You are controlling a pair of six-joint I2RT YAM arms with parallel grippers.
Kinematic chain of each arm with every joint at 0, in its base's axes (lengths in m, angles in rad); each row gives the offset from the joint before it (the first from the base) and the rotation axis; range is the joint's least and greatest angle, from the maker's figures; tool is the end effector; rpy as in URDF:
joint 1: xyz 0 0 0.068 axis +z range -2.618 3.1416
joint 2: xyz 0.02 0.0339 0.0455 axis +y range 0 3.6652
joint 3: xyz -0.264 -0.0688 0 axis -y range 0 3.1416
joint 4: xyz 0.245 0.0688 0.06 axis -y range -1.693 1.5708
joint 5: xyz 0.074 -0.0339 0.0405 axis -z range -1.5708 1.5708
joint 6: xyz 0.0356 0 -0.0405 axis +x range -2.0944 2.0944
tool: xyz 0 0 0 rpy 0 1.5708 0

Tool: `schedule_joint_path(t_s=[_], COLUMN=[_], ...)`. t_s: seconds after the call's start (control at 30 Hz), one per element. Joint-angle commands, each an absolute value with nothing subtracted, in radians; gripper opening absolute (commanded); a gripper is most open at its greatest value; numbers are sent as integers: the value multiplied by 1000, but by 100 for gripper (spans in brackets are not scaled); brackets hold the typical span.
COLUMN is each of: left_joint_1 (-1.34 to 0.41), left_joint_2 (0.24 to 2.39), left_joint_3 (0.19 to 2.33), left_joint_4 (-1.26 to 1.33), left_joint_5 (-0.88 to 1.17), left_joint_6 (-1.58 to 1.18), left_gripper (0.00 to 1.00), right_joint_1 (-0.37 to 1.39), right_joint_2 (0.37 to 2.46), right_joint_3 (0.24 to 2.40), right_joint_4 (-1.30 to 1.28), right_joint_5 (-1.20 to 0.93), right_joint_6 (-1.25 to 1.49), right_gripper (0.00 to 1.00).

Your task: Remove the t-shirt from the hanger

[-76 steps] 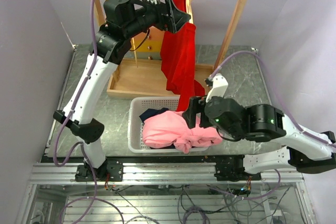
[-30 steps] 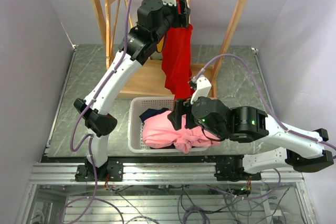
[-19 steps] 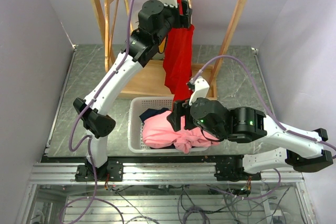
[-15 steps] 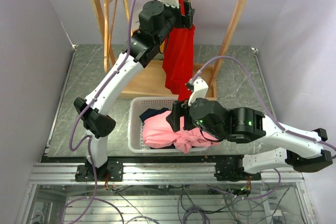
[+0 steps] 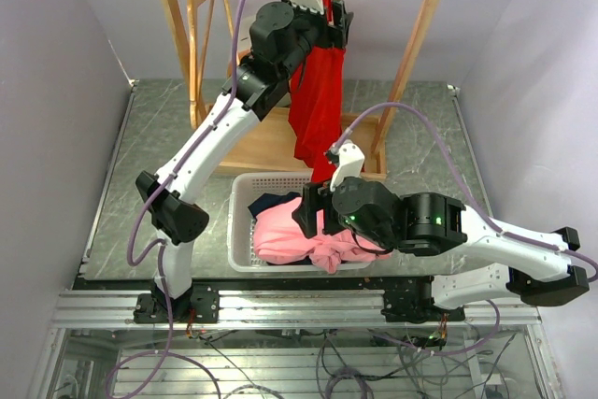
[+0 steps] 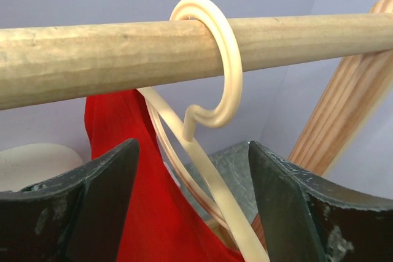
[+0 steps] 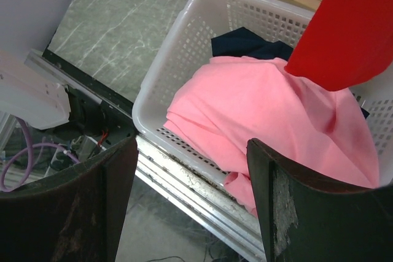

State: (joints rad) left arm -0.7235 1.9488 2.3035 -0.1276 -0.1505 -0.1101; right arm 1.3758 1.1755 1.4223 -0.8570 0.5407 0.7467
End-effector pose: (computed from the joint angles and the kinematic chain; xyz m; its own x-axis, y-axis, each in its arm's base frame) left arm 0.3279 -0.2825 0.5248 0.1078 -0.2402 -0.9647 0.5603 0.8163 -0.1406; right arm 0.0619 0.2191 0.4153 -0.5973 -0.0187 -0.8018 -0.4819 0.8075 0.3402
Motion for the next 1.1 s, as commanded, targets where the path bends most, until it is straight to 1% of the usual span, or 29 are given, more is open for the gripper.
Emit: schedule_joint_path(t_s=[0.0,0.1,0.2,0.27,0.4,0.43,0.47,0.5,0.57,0.6,0.77,0.8,0.83,1.0,1.07], left_joint_1=[-730,-729,-728,-728,-728,-727,-726,-726,-727,-727,-719,-719,-718,-716,-715], left_joint_2=[1955,1943,1930,1926,1920,1917,1915,1915,1917,1919,1932,1933,1933,1932,1929], left_joint_3=[2314,2287,2269,2266,2253,2247,2244,2243,2246,2246,2261,2263,2262,2240,2219], left_joint_4=[-142,-136,-123,-123,-126,-121,-118,-116,-112,-109,-113,-112,-110,-109,-101], left_joint_5=[-197,-225,-228,-234,-241,-239,-235,-232,-224,-221,-201,-197,-191,-171,-159], left_joint_6=[-74,-55,-44,-41,-39,-38,-38,-37,-38,-38,-43,-44,-47,-46,-50], left_gripper=[78,69,55,49,32,25,21,18,9,7,7,9,12,35,39], right_joint_1=[1380,1380,1380,1381,1381,1381,1382,1382,1382,1382,1384,1384,1385,1387,1386], right_joint_2=[1181,1184,1185,1187,1185,1183,1182,1181,1179,1177,1169,1168,1164,1153,1152], right_joint_3=[1431,1435,1437,1441,1438,1436,1435,1433,1430,1429,1421,1419,1417,1404,1401], right_joint_4=[-832,-832,-825,-826,-821,-820,-818,-818,-815,-814,-814,-812,-810,-802,-800], right_joint_5=[540,537,532,532,527,524,523,522,520,518,512,513,514,518,518], right_joint_6=[742,740,734,730,729,730,731,732,734,735,743,745,747,748,746], right_gripper=[71,71,71,71,71,71,71,71,71,71,71,71,71,71,71])
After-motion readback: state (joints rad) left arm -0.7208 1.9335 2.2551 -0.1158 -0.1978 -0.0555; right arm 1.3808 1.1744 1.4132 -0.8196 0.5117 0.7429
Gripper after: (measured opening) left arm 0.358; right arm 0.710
